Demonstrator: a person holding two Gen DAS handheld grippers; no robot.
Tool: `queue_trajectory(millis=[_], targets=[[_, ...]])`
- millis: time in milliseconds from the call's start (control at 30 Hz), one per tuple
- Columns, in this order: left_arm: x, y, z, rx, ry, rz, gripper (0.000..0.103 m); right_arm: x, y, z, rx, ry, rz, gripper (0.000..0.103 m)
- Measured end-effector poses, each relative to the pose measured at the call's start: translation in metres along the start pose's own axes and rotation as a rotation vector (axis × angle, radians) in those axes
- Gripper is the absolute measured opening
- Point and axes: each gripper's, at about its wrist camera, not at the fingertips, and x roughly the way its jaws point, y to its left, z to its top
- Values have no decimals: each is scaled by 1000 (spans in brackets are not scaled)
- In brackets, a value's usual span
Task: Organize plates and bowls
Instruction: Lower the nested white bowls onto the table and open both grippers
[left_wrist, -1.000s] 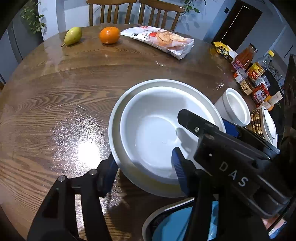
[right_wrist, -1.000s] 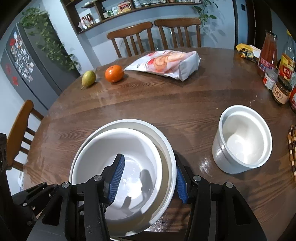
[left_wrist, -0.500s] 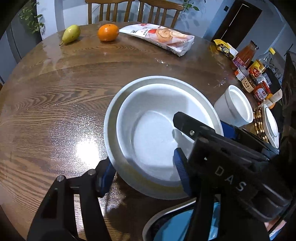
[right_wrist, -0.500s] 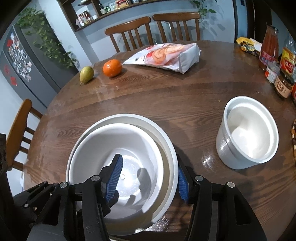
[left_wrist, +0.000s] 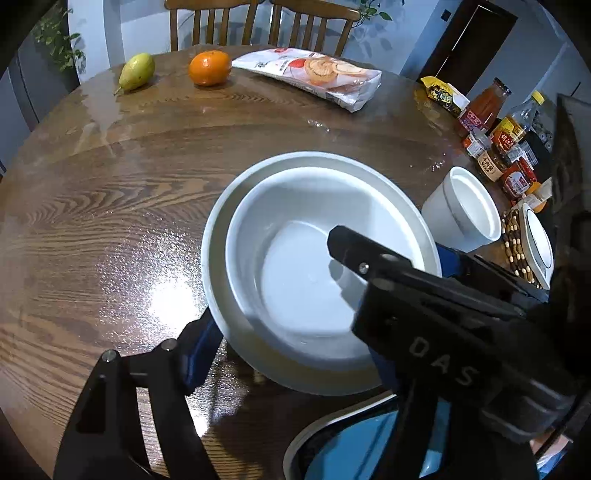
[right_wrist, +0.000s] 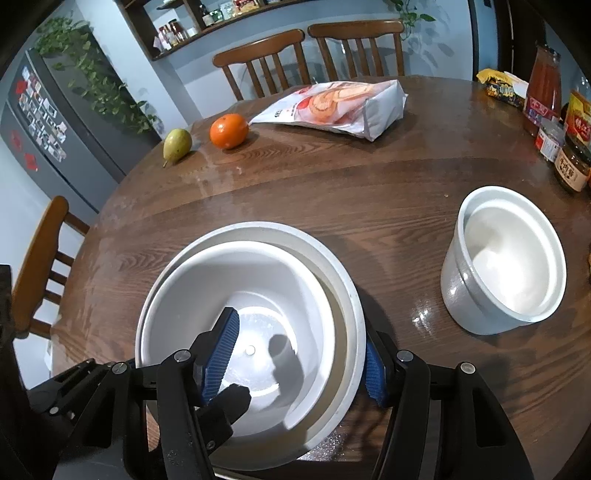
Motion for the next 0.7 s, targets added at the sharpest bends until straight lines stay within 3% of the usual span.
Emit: queue_trajectory(millis=[700], targets=[[-13,4,2,3,-37,17,79,-9,-4,2,24,-35,28,64]])
